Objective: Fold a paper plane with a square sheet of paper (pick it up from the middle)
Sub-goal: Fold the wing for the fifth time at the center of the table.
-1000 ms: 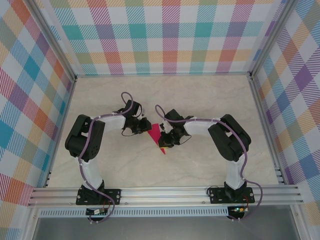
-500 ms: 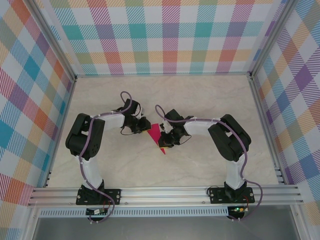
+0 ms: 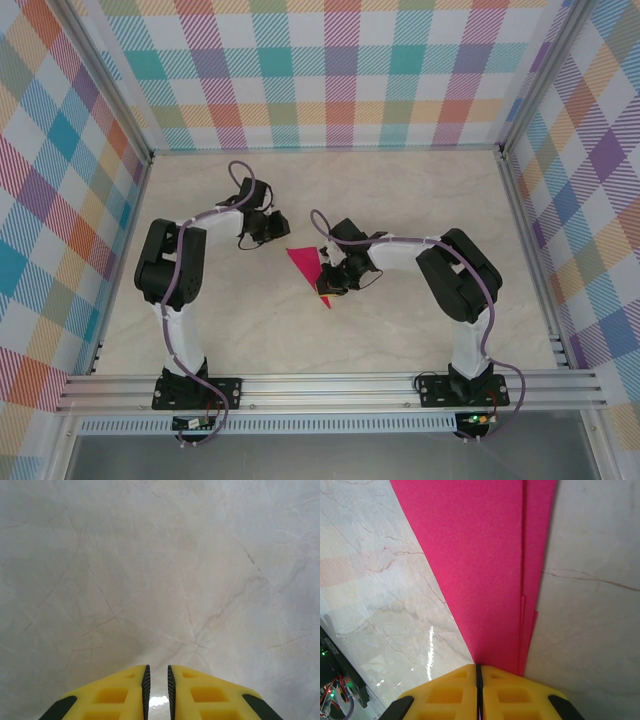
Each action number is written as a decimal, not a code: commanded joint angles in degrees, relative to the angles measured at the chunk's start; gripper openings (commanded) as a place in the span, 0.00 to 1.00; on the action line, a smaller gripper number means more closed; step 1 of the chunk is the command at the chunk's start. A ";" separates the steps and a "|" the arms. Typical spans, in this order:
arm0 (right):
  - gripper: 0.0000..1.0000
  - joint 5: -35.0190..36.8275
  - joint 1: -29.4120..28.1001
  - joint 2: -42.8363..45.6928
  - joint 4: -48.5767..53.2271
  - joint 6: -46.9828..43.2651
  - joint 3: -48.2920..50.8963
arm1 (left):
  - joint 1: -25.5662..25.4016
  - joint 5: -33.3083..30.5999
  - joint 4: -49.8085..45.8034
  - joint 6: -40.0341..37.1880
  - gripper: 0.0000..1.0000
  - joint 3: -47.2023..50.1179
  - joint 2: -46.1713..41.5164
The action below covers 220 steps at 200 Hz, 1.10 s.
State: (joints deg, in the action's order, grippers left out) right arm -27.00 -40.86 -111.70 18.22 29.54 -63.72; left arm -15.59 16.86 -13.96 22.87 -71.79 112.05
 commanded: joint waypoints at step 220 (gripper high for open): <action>0.08 9.06 -0.27 -7.20 7.69 -0.25 4.02 | -13.96 2.86 14.95 12.36 0.09 21.97 -8.28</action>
State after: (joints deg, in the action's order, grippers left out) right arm -27.68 -40.58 -112.16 18.46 29.56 -63.96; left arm -29.54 22.87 3.09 37.69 -48.66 102.04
